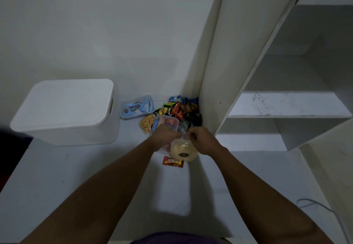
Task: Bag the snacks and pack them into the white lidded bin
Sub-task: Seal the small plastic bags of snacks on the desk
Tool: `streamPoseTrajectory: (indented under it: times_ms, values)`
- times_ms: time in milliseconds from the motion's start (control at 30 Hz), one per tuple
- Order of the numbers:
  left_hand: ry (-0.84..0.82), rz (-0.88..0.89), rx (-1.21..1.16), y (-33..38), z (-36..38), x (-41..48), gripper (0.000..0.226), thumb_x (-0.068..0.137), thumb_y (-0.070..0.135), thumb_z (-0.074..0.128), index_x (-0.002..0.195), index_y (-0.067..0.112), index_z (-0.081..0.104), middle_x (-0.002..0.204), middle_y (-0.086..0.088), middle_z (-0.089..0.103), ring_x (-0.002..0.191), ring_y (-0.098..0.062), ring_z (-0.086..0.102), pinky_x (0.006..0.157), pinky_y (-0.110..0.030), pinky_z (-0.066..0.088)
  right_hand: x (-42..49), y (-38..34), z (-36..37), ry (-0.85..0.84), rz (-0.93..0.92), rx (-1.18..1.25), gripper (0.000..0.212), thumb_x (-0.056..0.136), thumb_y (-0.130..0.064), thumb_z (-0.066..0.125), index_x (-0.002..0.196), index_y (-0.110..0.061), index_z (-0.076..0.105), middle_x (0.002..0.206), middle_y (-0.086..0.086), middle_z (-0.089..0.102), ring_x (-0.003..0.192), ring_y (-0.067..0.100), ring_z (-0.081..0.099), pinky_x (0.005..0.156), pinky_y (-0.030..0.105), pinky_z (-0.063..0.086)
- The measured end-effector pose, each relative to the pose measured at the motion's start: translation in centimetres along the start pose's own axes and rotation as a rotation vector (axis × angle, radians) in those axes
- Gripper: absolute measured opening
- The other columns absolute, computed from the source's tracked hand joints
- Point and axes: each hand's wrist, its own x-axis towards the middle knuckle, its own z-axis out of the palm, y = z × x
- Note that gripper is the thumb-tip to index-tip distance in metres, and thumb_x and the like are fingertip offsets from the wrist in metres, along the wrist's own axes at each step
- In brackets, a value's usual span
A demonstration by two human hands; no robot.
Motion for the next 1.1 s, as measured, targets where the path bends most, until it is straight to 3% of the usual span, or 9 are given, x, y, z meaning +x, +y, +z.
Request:
streamPoseTrajectory:
  times_ms: [133,233,333,433,567,700,800,967,1100]
  values:
    - [0.070,-0.006,-0.139,0.5,-0.1,-0.4,0.016,0.082,0.016,0.069,0.071,0.014,0.057,0.064,-0.002,0.053,0.053,-0.012,0.048,0.047,-0.023,0.036,0.1,-1.1,-0.7,-0.125,0.006,-0.011,0.031,0.078,-0.050,0.064,0.085,-0.021,0.071,0.084,-0.002,0.066,0.086,0.019,0.063,0.081,0.045,0.049]
    - [0.061,0.014,-0.210,0.2,0.3,-0.9,0.013,0.083,0.022,0.071,0.085,0.010,0.068,0.074,-0.005,0.062,0.067,-0.018,0.059,0.058,-0.029,0.047,0.2,-1.3,-0.7,-0.078,-0.020,-0.175,0.015,0.089,-0.030,0.064,0.096,-0.019,0.070,0.096,-0.003,0.063,0.096,0.021,0.060,0.087,0.043,0.045]
    - [0.019,0.112,-0.250,-1.3,0.2,-0.7,0.011,0.085,0.024,0.072,0.089,0.014,0.073,0.086,-0.006,0.070,0.082,-0.020,0.066,0.075,-0.036,0.055,0.6,-1.2,-0.7,-0.059,0.004,-0.177,0.022,0.098,-0.030,0.051,0.076,-0.029,0.057,0.080,-0.006,0.055,0.088,0.022,0.057,0.083,0.042,0.042]
    - [-0.002,0.202,-0.271,-2.7,0.1,-0.9,0.012,0.090,0.019,0.068,0.093,0.008,0.073,0.090,-0.010,0.071,0.082,-0.018,0.066,0.072,-0.030,0.054,0.9,-1.5,-0.5,-0.097,-0.005,-0.096,0.033,0.101,-0.031,0.047,0.068,-0.035,0.045,0.073,-0.011,0.046,0.076,0.015,0.050,0.077,0.038,0.038]
    - [0.014,0.209,-0.334,-3.0,0.3,-1.3,0.015,0.093,0.019,0.065,0.097,0.008,0.073,0.091,-0.013,0.071,0.081,-0.019,0.065,0.071,-0.032,0.053,0.6,-2.0,-0.3,-0.075,-0.036,0.146,0.032,0.100,-0.023,0.054,0.069,-0.029,0.052,0.070,-0.008,0.049,0.064,0.005,0.045,0.061,0.026,0.036]
    - [-0.009,0.220,-0.290,-2.8,0.2,-1.3,0.018,0.096,0.020,0.060,0.101,0.009,0.073,0.081,-0.008,0.069,0.071,-0.011,0.060,0.069,-0.027,0.049,0.4,-2.0,0.2,-0.062,-0.001,0.283,0.011,0.099,-0.016,0.056,0.098,-0.013,0.067,0.085,-0.006,0.060,0.077,0.003,0.052,0.066,0.020,0.039]
    - [-0.002,0.220,-0.273,-2.6,0.4,-1.3,0.018,0.098,0.021,0.057,0.098,0.011,0.072,0.066,0.005,0.059,0.060,-0.006,0.050,0.058,-0.021,0.041,0.5,-2.1,0.3,-0.050,0.014,0.277,0.017,0.099,-0.012,0.054,0.109,-0.008,0.067,0.103,0.006,0.066,0.094,0.014,0.058,0.076,0.025,0.044]
    - [0.131,0.234,-0.237,-2.5,1.2,-1.3,0.022,0.098,0.018,0.054,0.093,0.007,0.073,0.077,0.003,0.064,0.071,-0.008,0.058,0.066,-0.022,0.046,0.4,-1.7,0.0,0.091,0.041,0.249,0.011,0.089,-0.004,0.065,0.092,-0.011,0.057,0.087,0.008,0.059,0.078,0.022,0.057,0.076,0.045,0.053]
    - [0.130,0.205,-0.224,-2.4,1.5,-1.4,0.020,0.098,0.021,0.055,0.090,0.010,0.070,0.078,0.001,0.064,0.073,-0.012,0.058,0.066,-0.024,0.046,0.5,-1.4,-0.2,0.082,0.077,0.188,0.011,0.089,-0.005,0.066,0.097,-0.010,0.062,0.087,0.007,0.063,0.073,0.016,0.057,0.072,0.037,0.053]
